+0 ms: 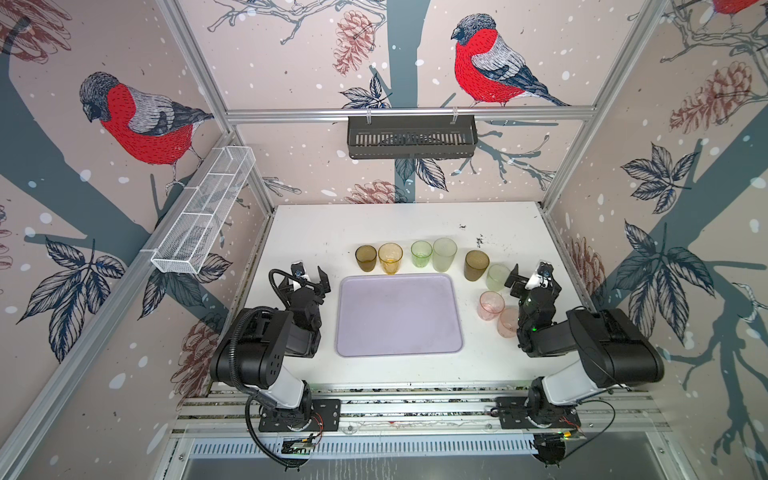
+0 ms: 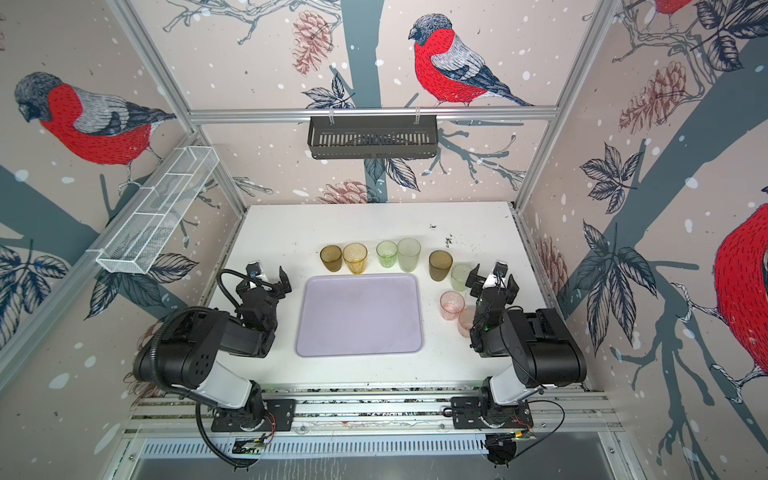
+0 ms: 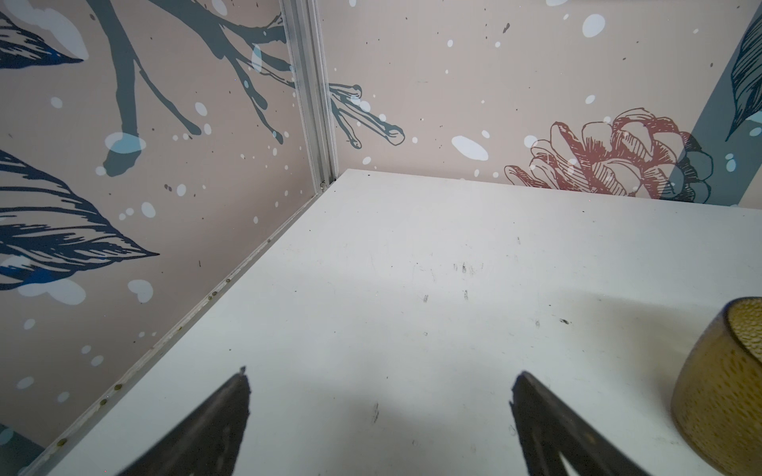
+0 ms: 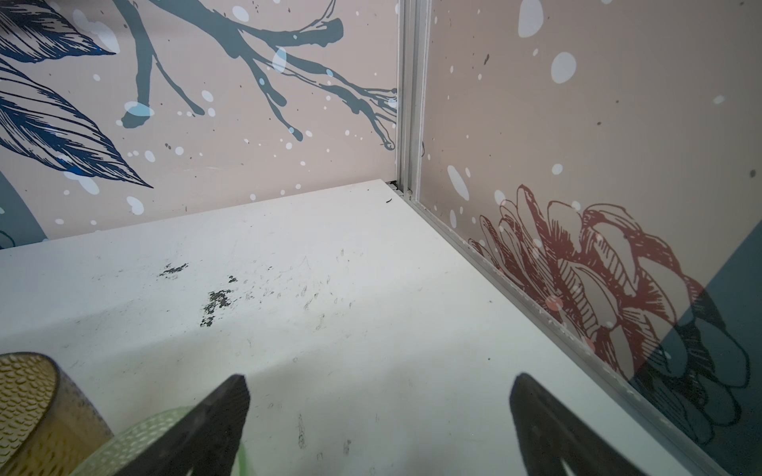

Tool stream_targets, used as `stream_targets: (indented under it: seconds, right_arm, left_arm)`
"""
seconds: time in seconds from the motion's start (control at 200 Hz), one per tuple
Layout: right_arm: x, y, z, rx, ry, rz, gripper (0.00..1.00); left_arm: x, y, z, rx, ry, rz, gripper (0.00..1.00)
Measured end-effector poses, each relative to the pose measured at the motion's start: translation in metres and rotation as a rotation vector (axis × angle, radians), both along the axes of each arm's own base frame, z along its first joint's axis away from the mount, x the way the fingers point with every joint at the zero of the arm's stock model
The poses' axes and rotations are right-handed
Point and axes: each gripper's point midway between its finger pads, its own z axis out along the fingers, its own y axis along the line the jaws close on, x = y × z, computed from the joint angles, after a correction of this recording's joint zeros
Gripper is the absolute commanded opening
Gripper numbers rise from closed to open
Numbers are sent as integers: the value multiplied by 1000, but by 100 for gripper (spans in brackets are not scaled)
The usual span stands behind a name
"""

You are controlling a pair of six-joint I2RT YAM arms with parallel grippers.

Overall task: Place the glasses into the tray
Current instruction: 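Raise the left arm toward the dark amber glass while the right arm reaches forward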

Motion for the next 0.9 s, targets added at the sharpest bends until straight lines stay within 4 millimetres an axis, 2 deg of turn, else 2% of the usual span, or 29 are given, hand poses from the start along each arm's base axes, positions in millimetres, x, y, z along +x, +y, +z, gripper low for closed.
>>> stream_targets:
  seconds: [0.12,0.215,0.29,0.355,0.445,0.555,0.61,0.666,0.766,0.821,0.901]
  right_arm:
    - [1,0,3,0,-3,0,100]
    - [2,1,15,3,-34,5,100]
    - [-1,1,26,3,-52,6,100]
    - [-4,2,41,5,-84,15,100]
    - [-9,4,65,8,-126,21,100]
    - [-12,5,93,10,-146,11,100]
    - [-15,7,107,12,-147,11,100]
    - [-21,10,122,17,-157,15,100]
    - [-33,24,149,42,-156,46,100]
    - [-39,33,167,50,-156,60,100]
    - [-44,42,182,68,-122,68,100]
  left_arm:
    - [-1,2,11,-4,-31,4,98]
    - [-6,7,20,-9,-47,35,98]
    - [-3,15,41,-23,-72,89,98]
    - [-4,19,62,-26,-102,110,98]
    - [-8,22,76,-38,-74,132,98]
    - [1,22,107,-97,-21,149,98]
    - [5,17,117,-141,20,133,98]
    - [7,10,115,-189,89,111,98]
    - [5,-9,96,-272,285,78,98]
    - [1,-23,87,-304,384,44,98]
    - [-11,-43,74,-354,512,-7,97]
